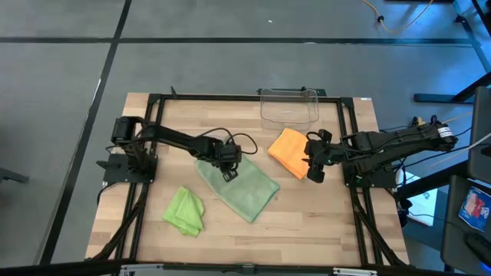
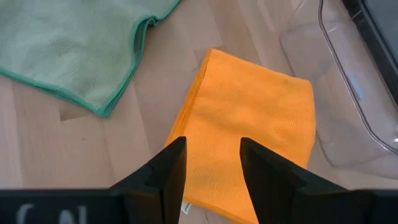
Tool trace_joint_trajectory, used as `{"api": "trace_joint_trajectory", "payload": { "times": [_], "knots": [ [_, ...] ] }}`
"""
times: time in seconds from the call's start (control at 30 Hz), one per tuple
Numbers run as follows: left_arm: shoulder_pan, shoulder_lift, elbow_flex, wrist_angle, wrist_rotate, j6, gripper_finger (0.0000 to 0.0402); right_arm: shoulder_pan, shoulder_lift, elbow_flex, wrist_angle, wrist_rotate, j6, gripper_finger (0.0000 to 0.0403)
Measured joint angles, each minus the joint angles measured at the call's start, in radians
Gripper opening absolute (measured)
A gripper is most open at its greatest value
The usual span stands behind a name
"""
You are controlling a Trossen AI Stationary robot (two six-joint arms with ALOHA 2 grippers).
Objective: Fold microfiber towels
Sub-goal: Fold the light green microfiber cloth
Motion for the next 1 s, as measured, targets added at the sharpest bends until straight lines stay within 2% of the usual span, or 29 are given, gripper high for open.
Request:
{"api": "trace_joint_trajectory", "payload": {
  "times": [0.27, 0.53, 0.67, 0.8, 1.0],
  "knots": [
    [0.043, 0.002, -0.001, -0.134, -0.035, -0.02, 0.0104, 0.0, 0.0, 0.0, 0.0, 0.0, -0.003, 0.0154],
    [0.142, -0.004, -0.061, -0.094, -0.032, 0.013, 0.0104, 0.0, 0.0, 0.0, 0.0, 0.0, -0.003, 0.0154],
    [0.181, -0.002, -0.065, -0.075, -0.115, 0.051, 0.0104, 0.0, 0.0, 0.0, 0.0, 0.0, -0.003, 0.0154],
    [0.214, 0.0, -0.066, -0.03, -0.124, 0.093, 0.0104, 0.0, 0.0, 0.0, 0.001, 0.001, -0.003, 0.0154],
    [0.213, -0.023, -0.049, -0.058, -0.119, 0.108, 0.0104, 0.0, 0.0, 0.0, 0.018, 0.011, -0.03, 0.0154]
  ]
}}
